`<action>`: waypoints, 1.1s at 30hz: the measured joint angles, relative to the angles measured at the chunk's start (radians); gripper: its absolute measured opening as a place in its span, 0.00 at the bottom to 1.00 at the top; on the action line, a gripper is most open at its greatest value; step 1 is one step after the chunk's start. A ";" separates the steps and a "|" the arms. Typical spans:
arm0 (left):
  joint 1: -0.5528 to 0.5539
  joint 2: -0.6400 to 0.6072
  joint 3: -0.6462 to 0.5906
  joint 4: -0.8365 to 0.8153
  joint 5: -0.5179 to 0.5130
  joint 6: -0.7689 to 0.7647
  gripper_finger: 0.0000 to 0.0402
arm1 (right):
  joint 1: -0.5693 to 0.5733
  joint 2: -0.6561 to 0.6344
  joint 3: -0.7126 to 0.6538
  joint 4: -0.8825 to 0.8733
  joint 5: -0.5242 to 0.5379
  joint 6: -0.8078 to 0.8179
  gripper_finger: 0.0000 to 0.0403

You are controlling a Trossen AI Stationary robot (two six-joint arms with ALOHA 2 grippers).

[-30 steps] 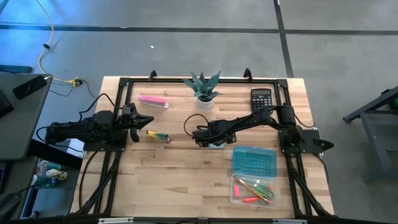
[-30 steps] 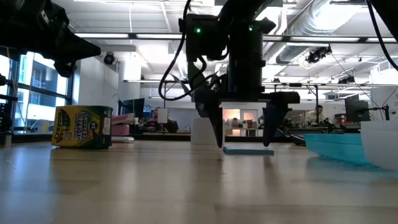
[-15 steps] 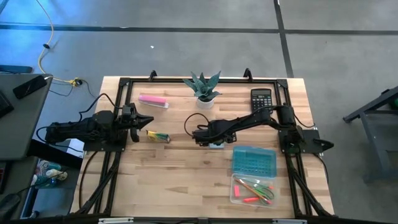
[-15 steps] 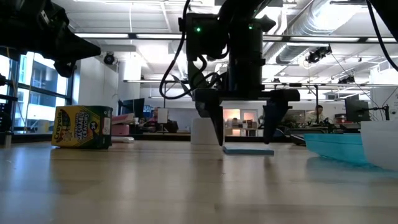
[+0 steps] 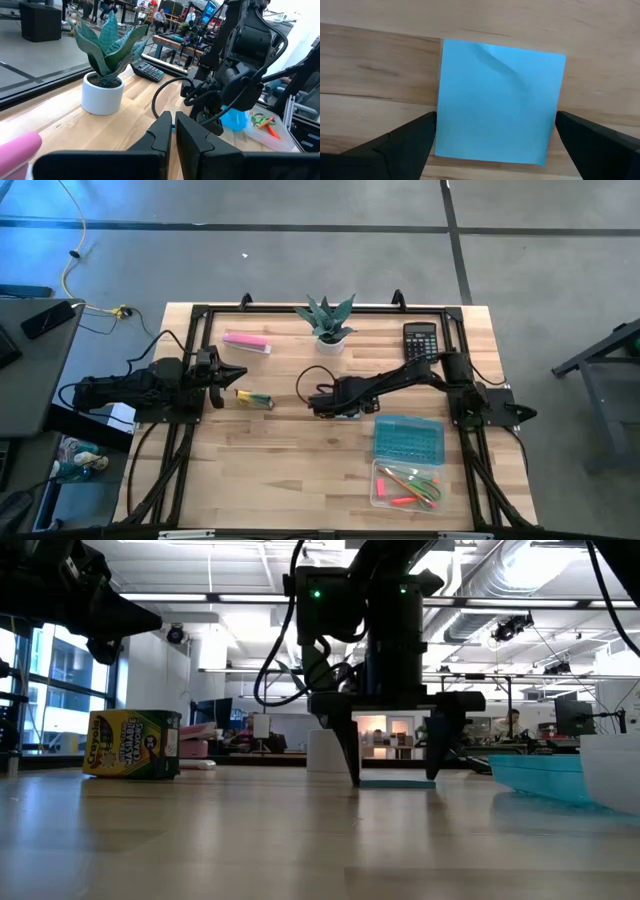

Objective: Pack school essentials
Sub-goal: Put the blue sticky notes into the blue supply box

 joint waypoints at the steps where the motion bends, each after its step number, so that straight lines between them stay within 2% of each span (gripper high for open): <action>1: 0.000 0.000 0.000 0.002 0.000 0.000 0.04 | 0.000 0.004 0.001 0.001 0.000 0.001 0.99; 11: 0.000 0.000 0.000 0.000 0.000 0.000 0.04 | 0.002 0.012 0.002 0.004 -0.007 0.001 0.99; 23: 0.000 0.000 0.000 0.000 0.000 0.000 0.04 | 0.023 0.015 0.000 0.028 0.010 0.015 0.83; 28: 0.000 0.000 0.000 0.000 -0.001 0.000 0.04 | 0.043 0.006 -0.003 0.030 0.036 0.042 0.81; 33: 0.000 0.000 0.000 0.000 -0.001 0.000 0.04 | 0.076 -0.009 -0.005 0.017 0.014 0.066 0.81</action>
